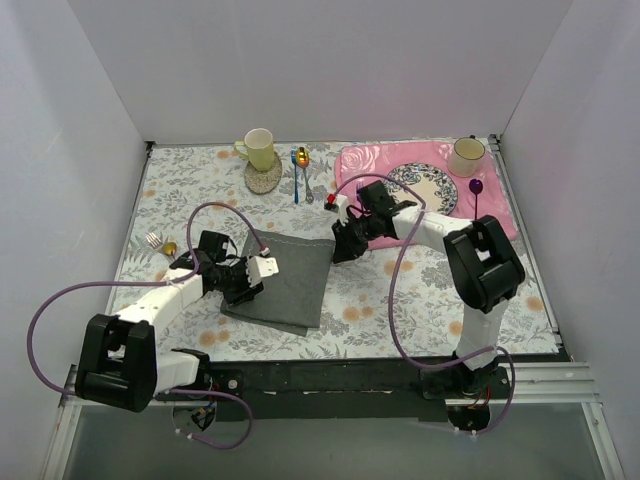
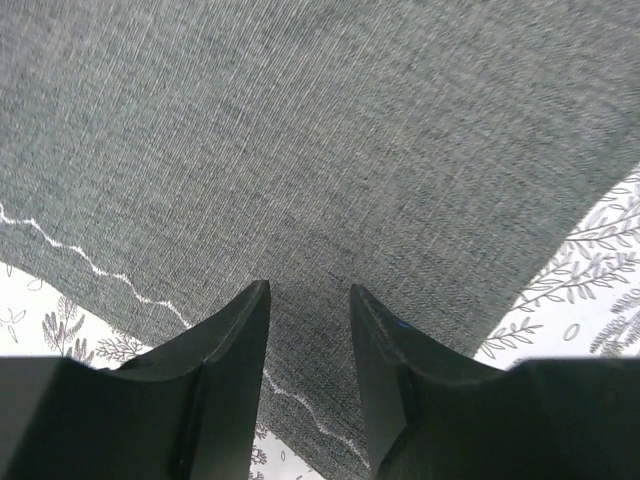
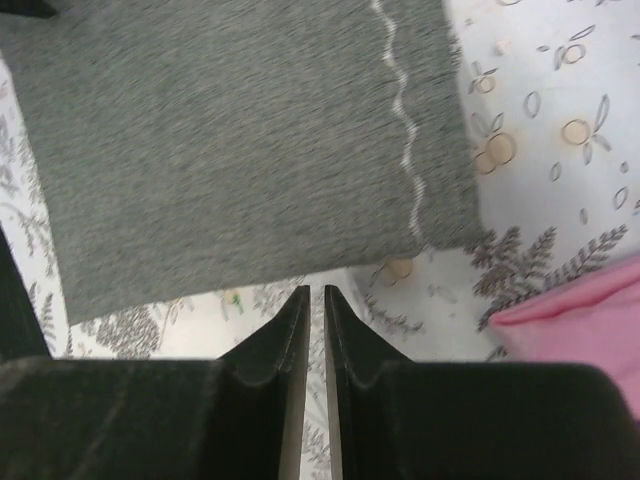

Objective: Fold the napkin into a case and place the utensils inside
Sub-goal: Smooth out the lower triangle-folded napkin at the center of the board.

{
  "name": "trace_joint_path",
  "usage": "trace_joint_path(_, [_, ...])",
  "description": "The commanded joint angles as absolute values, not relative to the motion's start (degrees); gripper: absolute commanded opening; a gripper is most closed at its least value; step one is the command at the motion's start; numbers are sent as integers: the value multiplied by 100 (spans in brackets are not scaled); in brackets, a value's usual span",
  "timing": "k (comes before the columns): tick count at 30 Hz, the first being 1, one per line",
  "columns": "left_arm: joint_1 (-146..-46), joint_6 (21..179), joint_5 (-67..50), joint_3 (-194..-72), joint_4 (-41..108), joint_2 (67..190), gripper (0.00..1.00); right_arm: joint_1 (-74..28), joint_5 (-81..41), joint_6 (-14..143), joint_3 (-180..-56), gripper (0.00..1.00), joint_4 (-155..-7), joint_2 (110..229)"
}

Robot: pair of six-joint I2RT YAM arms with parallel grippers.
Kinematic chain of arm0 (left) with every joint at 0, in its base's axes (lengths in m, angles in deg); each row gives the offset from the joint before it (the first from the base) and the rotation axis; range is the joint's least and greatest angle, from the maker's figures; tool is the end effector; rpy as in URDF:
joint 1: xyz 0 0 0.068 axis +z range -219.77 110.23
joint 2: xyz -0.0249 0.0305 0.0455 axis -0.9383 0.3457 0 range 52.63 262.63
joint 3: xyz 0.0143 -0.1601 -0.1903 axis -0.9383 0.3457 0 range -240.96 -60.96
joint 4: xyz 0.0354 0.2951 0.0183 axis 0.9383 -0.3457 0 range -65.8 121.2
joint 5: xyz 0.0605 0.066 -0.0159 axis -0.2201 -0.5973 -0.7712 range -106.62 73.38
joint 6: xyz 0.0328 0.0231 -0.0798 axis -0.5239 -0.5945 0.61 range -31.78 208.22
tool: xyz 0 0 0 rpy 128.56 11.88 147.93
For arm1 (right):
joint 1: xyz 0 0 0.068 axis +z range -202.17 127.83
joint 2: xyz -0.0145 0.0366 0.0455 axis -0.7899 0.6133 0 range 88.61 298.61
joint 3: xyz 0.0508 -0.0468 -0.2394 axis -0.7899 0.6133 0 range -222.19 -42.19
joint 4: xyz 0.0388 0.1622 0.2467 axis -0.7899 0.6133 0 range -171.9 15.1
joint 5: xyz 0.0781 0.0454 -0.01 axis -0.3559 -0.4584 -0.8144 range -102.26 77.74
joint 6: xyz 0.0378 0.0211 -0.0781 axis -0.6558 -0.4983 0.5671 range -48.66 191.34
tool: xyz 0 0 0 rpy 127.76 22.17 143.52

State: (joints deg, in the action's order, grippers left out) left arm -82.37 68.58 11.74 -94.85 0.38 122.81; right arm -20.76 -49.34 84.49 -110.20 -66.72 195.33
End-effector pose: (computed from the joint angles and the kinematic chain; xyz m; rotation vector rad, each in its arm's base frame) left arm 0.2443 -0.0933 0.0866 0.8650 2.5051 -0.6346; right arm 0.3408 0.2644 0.1013 -1.1836 2.1780 0.9434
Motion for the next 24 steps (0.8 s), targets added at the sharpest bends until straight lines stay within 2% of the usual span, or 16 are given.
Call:
trace_joint_path(1, [-8252,7213,834,-9357,404,12338,36,-2001,-4786,7961,-11680,17,-6836,19944])
trace_joint_path(4, [-8252,7477,825,-9357,518,12496,33,-1913,-4549,7969,-12014,15,-6907,20513])
trace_joint_path(10, [-8243,8337,877,-9796,686,13128,30,-1921,-4364,7829,-13542,12,-6897,21560])
trace_joint_path(13, [-8243,8662,1106,-9998,712,13226,32,-1921,-4232,7890,-14175,13,-6977,21746])
trace_joint_path(15, [-8243,8769,1194,-10121,730,13130,38,-1965,-4188,8012,-14448,15,-6925,21685])
trace_joint_path(17, [-8243,8743,1413,-10253,677,12728,42,-2027,-4232,8092,-14432,17,-6732,21343])
trace_joint_path(20, [-8348,8725,1616,-10385,686,12278,46,-2150,-4434,8119,-13740,27,-6722,20448])
trace_joint_path(21, [-8418,8708,1616,-10420,660,12112,49,-2185,-4608,8084,-13485,28,-6748,20193])
trace_joint_path(24, [-8822,8611,1494,-10430,607,11961,50,-2212,-5248,7821,-12212,30,-6862,19182])
